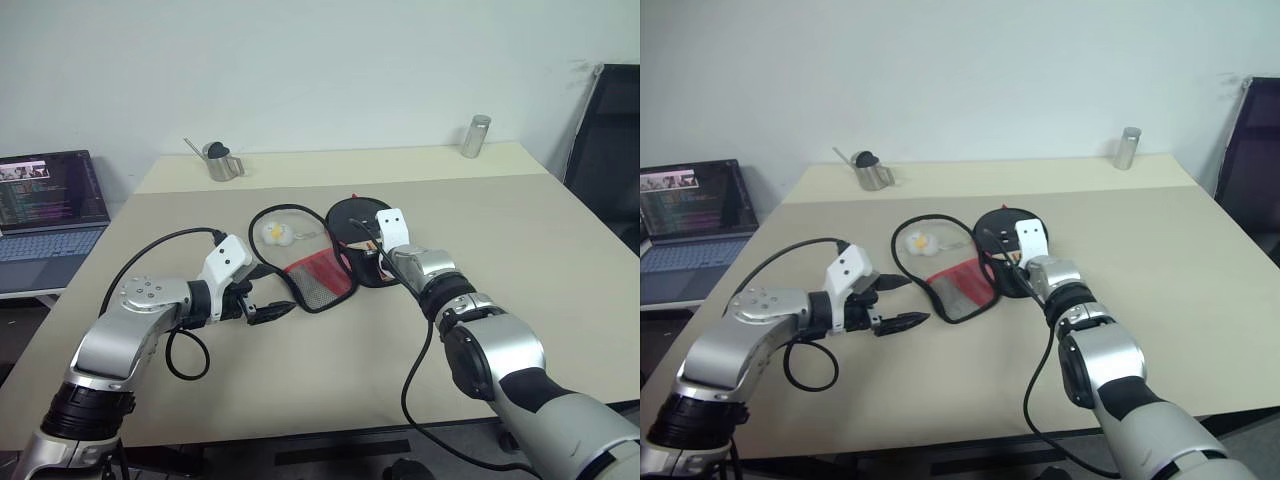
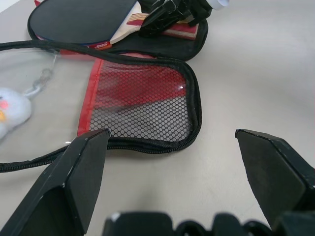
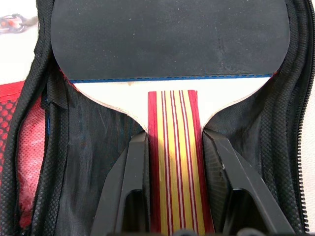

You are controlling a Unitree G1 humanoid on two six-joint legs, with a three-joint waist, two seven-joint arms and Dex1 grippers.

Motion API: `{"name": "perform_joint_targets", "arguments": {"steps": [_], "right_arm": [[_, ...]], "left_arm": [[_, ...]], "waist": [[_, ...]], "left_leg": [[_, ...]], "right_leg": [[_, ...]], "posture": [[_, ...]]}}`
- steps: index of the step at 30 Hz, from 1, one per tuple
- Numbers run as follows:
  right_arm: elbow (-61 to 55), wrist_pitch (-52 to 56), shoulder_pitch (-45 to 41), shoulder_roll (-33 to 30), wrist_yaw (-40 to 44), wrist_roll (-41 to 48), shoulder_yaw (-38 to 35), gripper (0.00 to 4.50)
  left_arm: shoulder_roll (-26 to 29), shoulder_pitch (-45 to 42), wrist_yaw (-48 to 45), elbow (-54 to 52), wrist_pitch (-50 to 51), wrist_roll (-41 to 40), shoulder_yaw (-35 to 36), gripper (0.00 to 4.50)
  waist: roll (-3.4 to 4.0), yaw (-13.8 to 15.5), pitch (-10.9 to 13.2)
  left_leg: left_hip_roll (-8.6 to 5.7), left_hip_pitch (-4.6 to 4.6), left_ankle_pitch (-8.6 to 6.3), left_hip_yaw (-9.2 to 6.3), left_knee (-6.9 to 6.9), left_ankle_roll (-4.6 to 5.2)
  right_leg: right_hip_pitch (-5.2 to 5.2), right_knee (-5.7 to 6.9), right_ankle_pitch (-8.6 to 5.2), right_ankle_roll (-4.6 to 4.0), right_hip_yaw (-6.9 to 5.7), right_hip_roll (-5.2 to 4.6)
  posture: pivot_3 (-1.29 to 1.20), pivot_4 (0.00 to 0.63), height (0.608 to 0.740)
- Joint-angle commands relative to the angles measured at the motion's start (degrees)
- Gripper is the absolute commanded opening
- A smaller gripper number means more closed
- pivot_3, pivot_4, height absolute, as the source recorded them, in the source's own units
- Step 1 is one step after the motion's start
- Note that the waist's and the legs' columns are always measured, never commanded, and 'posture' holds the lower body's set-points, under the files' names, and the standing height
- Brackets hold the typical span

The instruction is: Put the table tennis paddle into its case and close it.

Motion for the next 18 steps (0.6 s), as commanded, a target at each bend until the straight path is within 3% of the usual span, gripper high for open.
{"name": "perform_joint_targets", "arguments": {"steps": [1,7,13,15,18], "right_arm": [[-0.47,0.09,-0.74,-0.86,-1.33,-0.26,-0.38,2.32],[-0.54,0.70,-0.68,-1.59,-2.07,-0.05,-0.43,4.42],[-7.22,5.51,-1.05,-2.73,2.37,0.09,1.22,4.48],[-14.25,9.52,0.04,-3.54,6.03,0.22,2.87,4.48],[-33.98,18.93,5.17,-6.62,11.59,1.38,6.14,4.48]], "left_arm": [[0.74,-1.16,0.23,-0.90,-0.55,-0.33,1.06,4.50],[0.63,-1.66,0.18,-0.22,-0.85,-0.09,0.83,4.50],[-1.80,-5.26,6.07,5.79,-1.36,2.77,1.18,4.50],[-3.03,-6.56,8.87,8.36,-0.82,3.92,1.25,4.50],[-5.19,-8.24,13.28,13.60,0.31,5.83,1.08,4.50]], "waist": [[0.00,0.02,0.00],[0.00,0.04,0.00],[0.00,0.26,-0.01],[0.00,0.26,-0.01],[0.00,0.32,-0.01]], "left_leg": [[0.00,0.00,0.00,0.00,0.00,0.00],[0.00,0.02,0.00,0.00,0.01,0.00],[-0.02,0.04,0.00,-0.02,0.06,0.00],[-0.02,0.03,0.00,-0.02,0.08,0.00],[-0.03,0.00,0.00,-0.02,0.09,0.00]], "right_leg": [[0.01,0.00,0.00,0.00,0.00,0.00],[0.01,0.02,0.00,0.00,0.00,0.00],[0.06,0.05,0.00,0.00,-0.02,0.00],[0.04,0.08,0.00,0.00,-0.01,0.00],[0.00,0.09,0.00,0.01,-0.01,-0.01]], "posture": [[0.00,0.150,0.740],[0.00,0.150,0.740],[0.00,0.150,0.740],[0.00,0.150,0.740],[0.00,0.150,0.740]]}}
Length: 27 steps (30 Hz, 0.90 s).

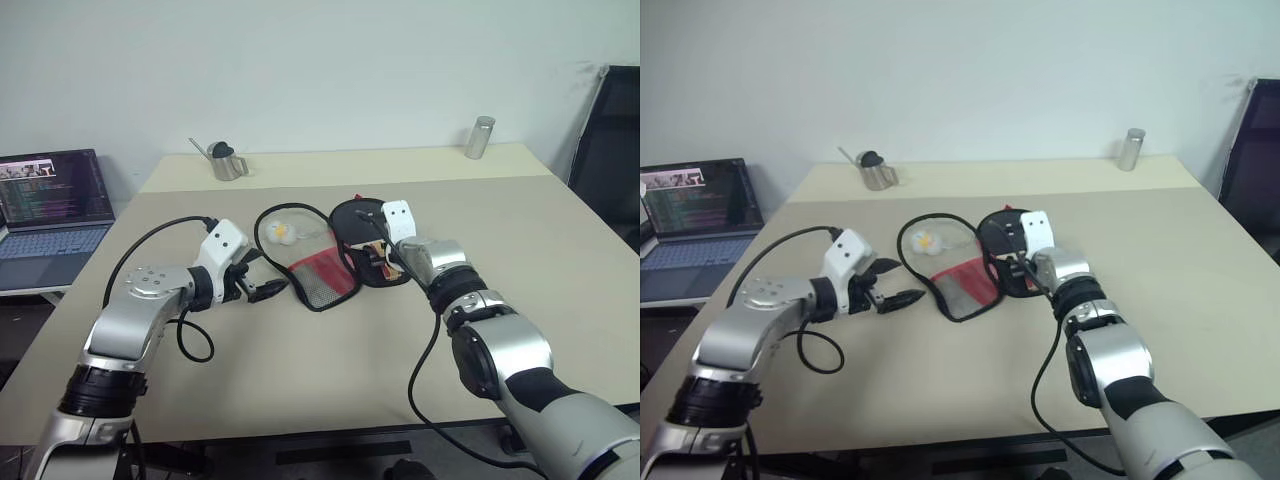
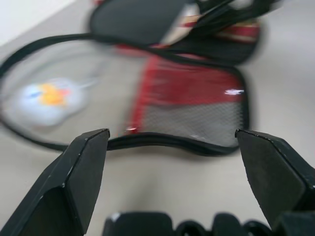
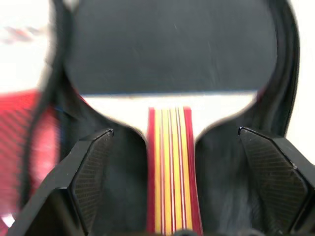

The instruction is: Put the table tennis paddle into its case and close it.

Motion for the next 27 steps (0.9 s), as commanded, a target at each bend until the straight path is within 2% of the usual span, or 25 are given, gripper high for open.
{"name": "perform_joint_targets", "arguments": {"steps": [1,6,9,12,19,20,27], "right_arm": [[-22.37,9.63,4.26,-3.65,5.87,1.47,3.01,4.48],[-40.81,16.47,12.16,-9.06,11.73,3.43,5.63,4.48],[-48.24,19.29,15.77,-13.05,18.51,6.90,7.52,4.50],[-56.31,20.79,20.05,-16.01,26.43,14.16,5.64,4.50],[-62.18,21.01,23.11,-18.66,29.95,18.28,6.76,4.50],[-62.99,20.98,23.49,-18.66,30.05,18.67,6.83,4.50],[-67.91,21.09,26.35,-20.33,31.88,21.92,7.01,4.50]], "left_arm": [[-1.47,-2.25,4.98,5.17,0.81,2.37,0.98,4.50],[-3.81,-5.08,7.69,12.86,1.64,4.93,-1.01,4.50],[-4.43,-6.66,6.96,16.68,0.09,7.10,-3.64,3.88],[-7.75,-9.98,8.03,22.39,-2.11,10.01,-6.98,2.81],[-11.73,-13.16,8.08,26.95,-3.99,13.03,-9.45,0.25],[-12.15,-13.09,8.00,26.84,-3.66,12.77,-9.09,0.04],[-13.66,-12.70,7.78,26.70,-3.87,13.62,-9.59,0.04]], "waist": [[0.00,0.07,0.00],[-0.04,0.34,-0.03],[-0.04,0.55,-0.03],[-0.05,1.12,-0.03],[-0.12,2.03,-0.07],[-0.12,2.05,-0.07],[-0.14,2.71,-0.08]], "left_leg": [[0.00,-0.03,0.00,-0.02,-0.01,0.00],[-0.01,-0.03,0.00,-0.02,0.00,0.00],[-0.02,-0.01,0.00,0.01,0.04,0.00],[-0.03,0.01,0.00,0.04,0.07,0.01],[-0.06,0.10,0.00,0.08,0.15,0.01],[-0.06,0.10,0.00,0.07,0.15,0.01],[-0.08,0.10,0.00,0.07,0.17,0.00]], "right_leg": [[0.00,-0.03,0.00,0.00,-0.02,0.00],[0.00,-0.03,0.00,0.01,-0.04,0.00],[-0.01,0.03,0.00,0.01,-0.03,0.00],[-0.02,0.15,0.00,0.01,-0.03,0.00],[0.00,0.37,0.00,0.01,-0.05,-0.02],[-0.01,0.40,-0.01,0.01,-0.04,-0.03],[0.00,0.40,-0.01,0.01,-0.05,-0.04]], "posture": [[0.00,0.150,0.740],[0.00,0.150,0.740],[0.00,0.150,0.740],[0.00,0.150,0.740],[0.00,0.150,0.740],[0.00,0.150,0.740],[0.00,0.150,0.740]]}}
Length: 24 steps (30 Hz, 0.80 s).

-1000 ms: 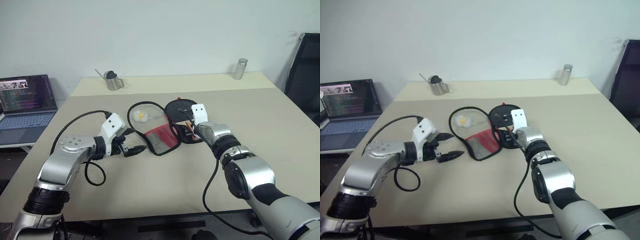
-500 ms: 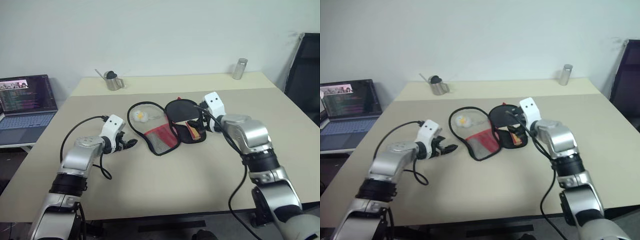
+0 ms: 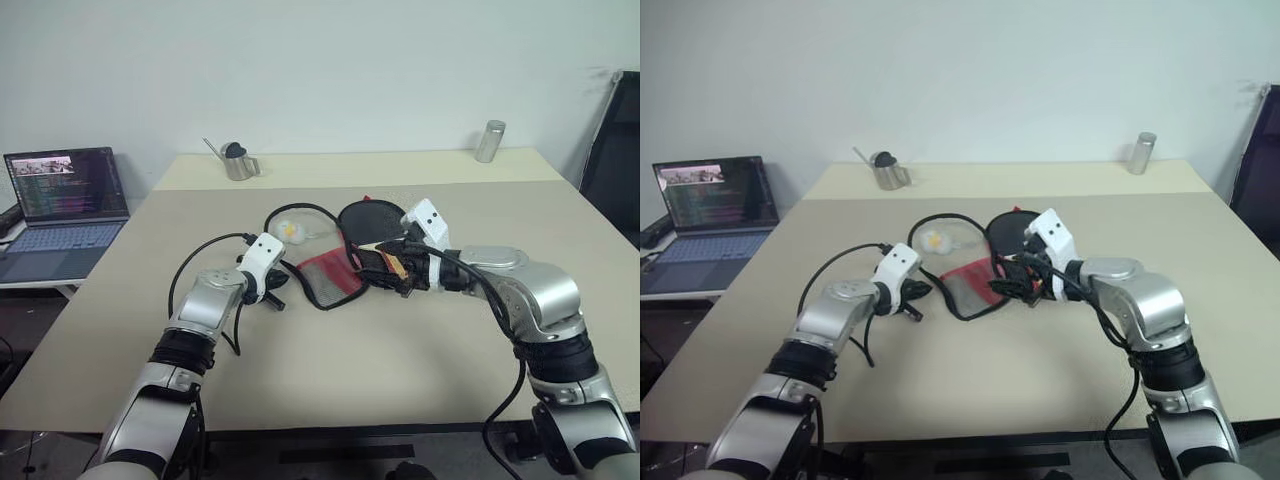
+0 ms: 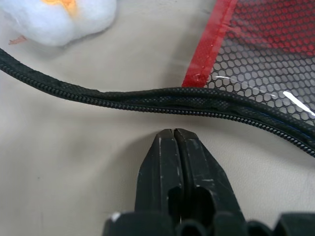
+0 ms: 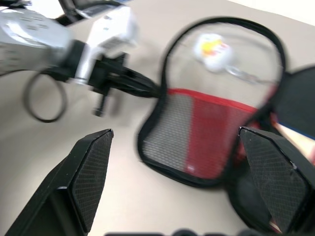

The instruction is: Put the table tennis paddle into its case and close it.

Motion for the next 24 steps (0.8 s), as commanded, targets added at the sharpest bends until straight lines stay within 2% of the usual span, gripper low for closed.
{"name": "perform_joint_targets", "arguments": {"steps": [1,9,18,24], "right_arm": [[-2.72,-0.62,0.68,-1.71,0.66,1.15,-0.35,4.50],[-0.33,-3.53,1.35,-6.01,-0.94,0.25,-4.53,4.50],[4.27,-6.04,0.27,-4.41,-9.54,-1.53,-9.49,4.50],[7.91,-8.09,-2.71,-2.02,-18.56,-3.93,-14.11,4.50]], "left_arm": [[-1.27,-0.38,0.13,-0.70,-1.06,0.71,-0.36,0.04],[-6.86,0.30,1.99,-2.77,-5.08,-0.54,1.52,0.04],[-14.65,-3.23,6.04,-3.62,-21.98,-6.75,9.78,0.04],[-25.50,-11.87,13.24,5.34,-27.95,-7.66,11.37,0.04]], "waist": [[-0.03,0.23,-0.02],[-0.07,0.75,-0.02],[-0.09,0.60,-0.01],[-0.13,1.54,-0.01]], "left_leg": [[0.00,0.00,0.00,-0.01,0.00,0.00],[-0.02,-0.04,0.00,-0.02,0.01,0.00],[0.03,-0.03,0.01,0.05,0.01,-0.01],[-0.01,-0.06,0.01,0.08,0.04,-0.01]], "right_leg": [[0.00,0.00,0.00,0.00,0.00,0.00],[0.02,-0.04,0.00,0.00,-0.02,-0.04],[0.01,-0.03,0.00,0.00,0.04,-0.04],[0.04,-0.06,0.00,0.00,-0.03,-0.06]], "posture": [[0.00,0.150,0.740],[0.00,0.150,0.740],[0.00,0.150,0.740],[0.00,0.150,0.740]]}}
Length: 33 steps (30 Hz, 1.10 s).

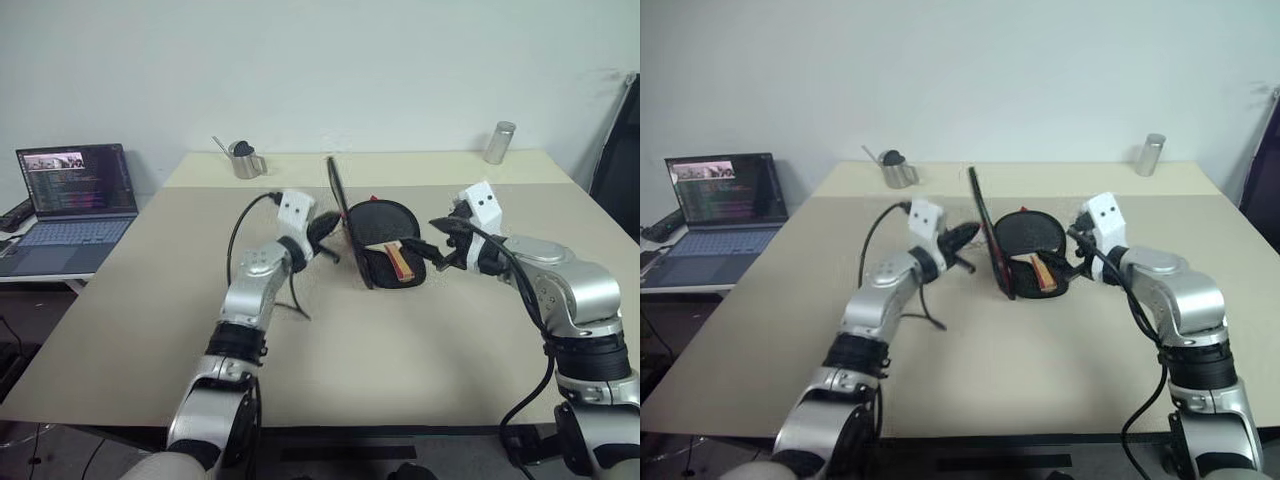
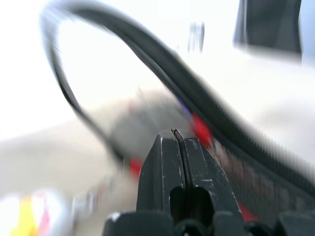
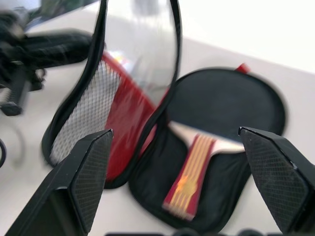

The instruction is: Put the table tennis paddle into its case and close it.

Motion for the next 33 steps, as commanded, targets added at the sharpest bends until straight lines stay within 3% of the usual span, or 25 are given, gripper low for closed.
{"name": "perform_joint_targets", "arguments": {"steps": [1,6,15,20,23,26,30,33], "right_arm": [[0.94,-2.55,-3.01,1.25,-5.64,-1.28,-4.45,4.50],[0.46,-1.71,-2.46,2.32,-9.44,-1.06,-7.10,4.50],[-1.04,-0.39,-0.79,2.39,-11.43,-0.48,-8.43,4.50],[-0.17,4.48,-0.82,4.32,-12.86,2.95,-12.37,4.50],[4.50,9.65,-1.60,7.69,-18.14,6.14,-20.90,4.50],[10.83,13.22,-1.38,12.60,-23.52,8.98,-28.71,4.50],[16.11,15.97,-3.32,20.06,-27.22,16.98,-39.64,4.50],[17.42,16.46,-2.82,22.11,-28.47,19.06,-41.01,4.50]], "left_arm": [[-5.03,-3.79,5.72,5.67,-3.89,0.34,0.27,0.04],[-8.18,-8.15,15.48,15.40,-7.27,4.71,-0.21,0.04],[-5.89,-10.09,21.21,22.10,-13.41,7.62,-0.01,0.04],[-3.79,-8.60,7.98,15.04,-14.01,1.34,1.37,0.04],[0.90,-5.15,-4.40,6.03,-6.87,-4.11,1.32,0.04],[9.65,0.79,-16.23,-5.97,5.02,-9.63,0.49,0.58],[19.35,6.80,-23.31,-13.98,14.94,-11.22,-1.00,1.99],[22.44,8.74,-24.24,-16.54,20.54,-13.20,0.55,3.11]], "waist": [[-0.02,0.58,-0.02],[-0.02,0.32,-0.01],[-0.03,0.31,-0.01],[-0.03,0.40,-0.01],[-0.02,0.10,-0.02],[0.04,-1.05,-0.05],[0.06,-1.77,-0.05],[0.07,-1.55,-0.05]], "left_leg": [[0.00,0.01,0.00,0.02,0.00,0.00],[0.06,0.05,0.00,0.22,-0.06,0.01],[0.05,0.05,0.00,0.24,-0.06,0.01],[0.05,0.04,0.00,0.23,-0.06,0.01],[0.08,0.04,0.00,0.23,-0.07,0.01],[0.11,0.10,0.01,0.23,-0.10,0.02],[0.14,0.16,0.01,0.24,-0.11,0.03],[0.10,0.16,0.02,0.20,-0.09,0.05]], "right_leg": [[0.01,-0.01,0.00,0.00,0.00,0.00],[-0.06,0.02,0.00,0.00,0.04,0.04],[-0.08,0.05,0.00,0.00,0.04,0.05],[-0.08,0.02,0.00,0.00,0.02,0.05],[-0.09,0.04,0.00,0.00,0.05,0.06],[-0.06,0.07,0.00,-0.01,0.17,0.07],[-0.09,0.17,0.00,-0.02,0.30,0.13],[-0.09,0.24,0.00,-0.02,0.33,0.12]], "posture": [[0.00,0.150,0.740],[0.00,0.150,0.740],[0.00,0.150,0.740],[0.00,0.150,0.740],[0.00,0.150,0.740],[0.00,0.150,0.740],[0.00,0.150,0.740],[0.00,0.150,0.740]]}}
